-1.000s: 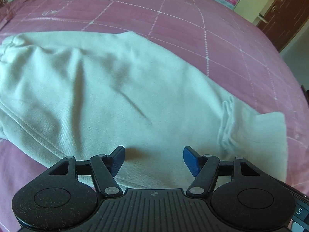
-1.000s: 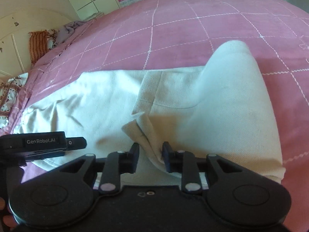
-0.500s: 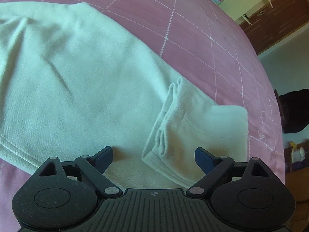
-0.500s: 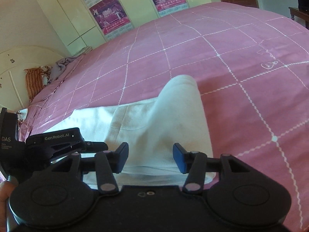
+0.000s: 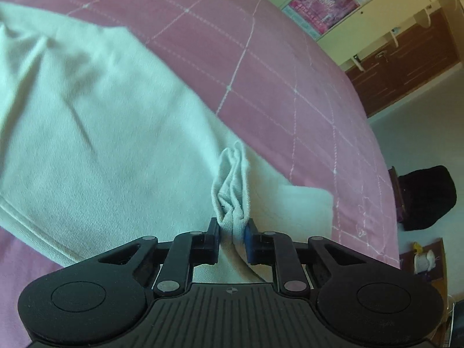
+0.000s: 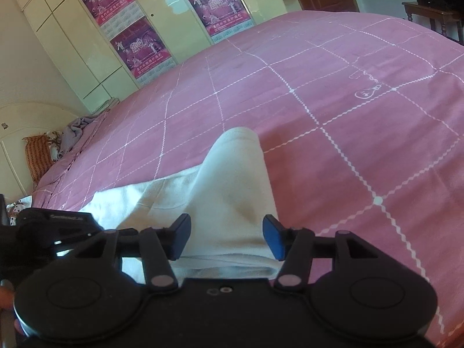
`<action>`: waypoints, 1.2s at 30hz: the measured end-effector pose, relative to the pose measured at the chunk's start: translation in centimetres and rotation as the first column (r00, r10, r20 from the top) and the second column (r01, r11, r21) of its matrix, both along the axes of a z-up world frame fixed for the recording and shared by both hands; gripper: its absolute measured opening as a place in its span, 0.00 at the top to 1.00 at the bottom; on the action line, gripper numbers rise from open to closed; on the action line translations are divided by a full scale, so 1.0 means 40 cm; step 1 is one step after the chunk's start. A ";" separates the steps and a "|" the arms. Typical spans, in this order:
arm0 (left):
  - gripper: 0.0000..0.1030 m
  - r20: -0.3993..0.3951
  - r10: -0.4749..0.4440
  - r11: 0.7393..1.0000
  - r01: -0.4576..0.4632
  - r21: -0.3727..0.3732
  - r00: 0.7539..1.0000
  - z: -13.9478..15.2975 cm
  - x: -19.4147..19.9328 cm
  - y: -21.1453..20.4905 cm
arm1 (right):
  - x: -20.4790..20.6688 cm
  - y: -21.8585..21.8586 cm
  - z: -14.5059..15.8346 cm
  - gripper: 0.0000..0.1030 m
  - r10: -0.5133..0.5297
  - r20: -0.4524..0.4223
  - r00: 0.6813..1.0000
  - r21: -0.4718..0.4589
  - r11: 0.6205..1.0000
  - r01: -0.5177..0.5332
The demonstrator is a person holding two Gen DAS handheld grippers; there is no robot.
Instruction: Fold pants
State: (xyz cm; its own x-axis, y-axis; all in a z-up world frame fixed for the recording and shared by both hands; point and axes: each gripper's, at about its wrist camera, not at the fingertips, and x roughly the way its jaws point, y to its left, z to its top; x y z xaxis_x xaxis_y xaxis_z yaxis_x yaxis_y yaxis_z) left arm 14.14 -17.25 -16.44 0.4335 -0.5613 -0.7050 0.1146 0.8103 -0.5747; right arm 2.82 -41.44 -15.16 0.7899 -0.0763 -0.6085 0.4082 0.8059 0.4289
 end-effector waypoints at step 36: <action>0.76 0.052 -0.110 0.926 0.083 0.368 0.993 -0.063 -0.007 0.154 | 0.167 0.259 -0.079 0.52 0.257 -0.335 0.906 -0.298 0.884 -0.361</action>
